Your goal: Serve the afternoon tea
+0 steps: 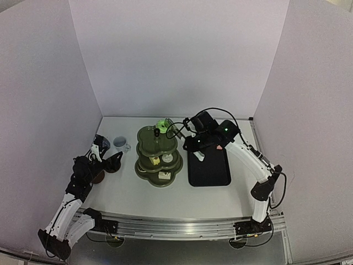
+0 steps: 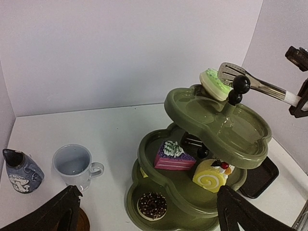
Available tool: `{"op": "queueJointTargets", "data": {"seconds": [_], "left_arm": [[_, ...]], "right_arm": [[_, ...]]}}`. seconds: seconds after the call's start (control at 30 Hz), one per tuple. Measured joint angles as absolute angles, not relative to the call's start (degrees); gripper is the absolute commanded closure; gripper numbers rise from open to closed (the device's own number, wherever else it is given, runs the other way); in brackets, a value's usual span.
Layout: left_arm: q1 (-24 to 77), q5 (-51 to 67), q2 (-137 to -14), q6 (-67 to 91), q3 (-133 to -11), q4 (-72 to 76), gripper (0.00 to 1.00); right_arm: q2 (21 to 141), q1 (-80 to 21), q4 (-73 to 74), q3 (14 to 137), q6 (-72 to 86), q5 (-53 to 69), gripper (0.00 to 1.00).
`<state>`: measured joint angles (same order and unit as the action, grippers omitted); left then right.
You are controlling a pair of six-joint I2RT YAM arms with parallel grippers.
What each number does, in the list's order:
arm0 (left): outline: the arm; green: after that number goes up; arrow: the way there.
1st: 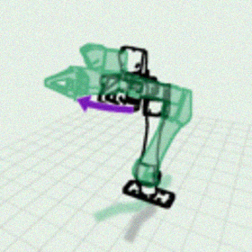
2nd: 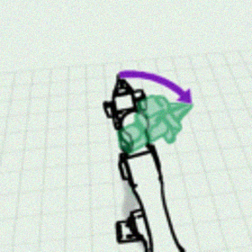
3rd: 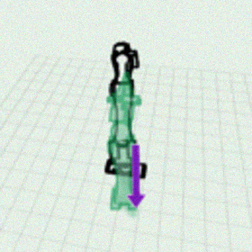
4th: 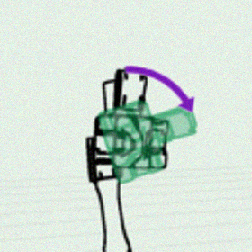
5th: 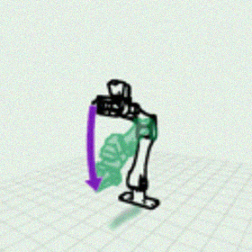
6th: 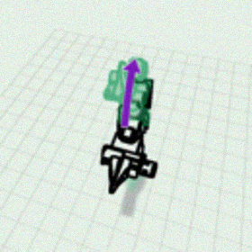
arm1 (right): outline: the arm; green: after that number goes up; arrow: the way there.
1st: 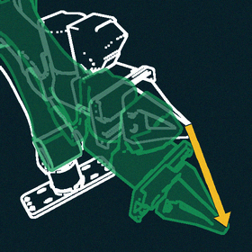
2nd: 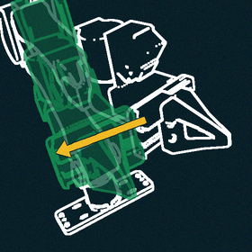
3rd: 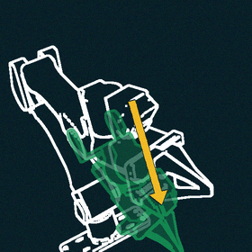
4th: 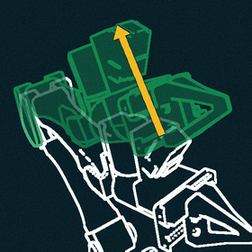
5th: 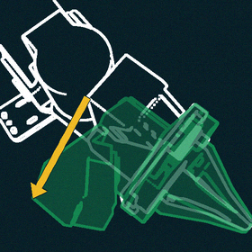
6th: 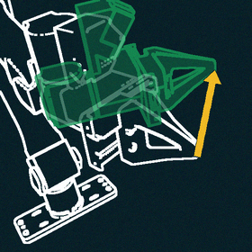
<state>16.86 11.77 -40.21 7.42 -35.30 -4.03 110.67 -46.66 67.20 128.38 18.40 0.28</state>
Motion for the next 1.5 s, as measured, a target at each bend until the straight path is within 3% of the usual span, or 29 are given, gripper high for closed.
{"op": "queueJointTargets", "data": {"seconds": [0.3, 0.5, 0.67, 1.5], "left_arm": [[16.9, 11.6, -40.6, 7.3, -35.0, -4.0, 0.01], [16.9, 11.3, -40.6, 7.3, -35.0, -4.0, 0.01], [16.9, 11.3, -40.6, 7.3, -35.0, -4.0, 0.01], [16.9, 11.3, -41.1, 7.0, -35.0, -4.0, 0.01]], "right_arm": [[110.7, -47.6, 66.9, 128.5, 17.3, 1.6, 1.0], [110.7, -47.6, 66.9, 128.0, 17.1, 1.8, 0.81], [110.7, -47.6, 66.9, 127.8, 17.1, 2.0, 0.74], [107.5, -47.6, 66.0, 127.8, 18.6, -1.8, 0.67]]}}
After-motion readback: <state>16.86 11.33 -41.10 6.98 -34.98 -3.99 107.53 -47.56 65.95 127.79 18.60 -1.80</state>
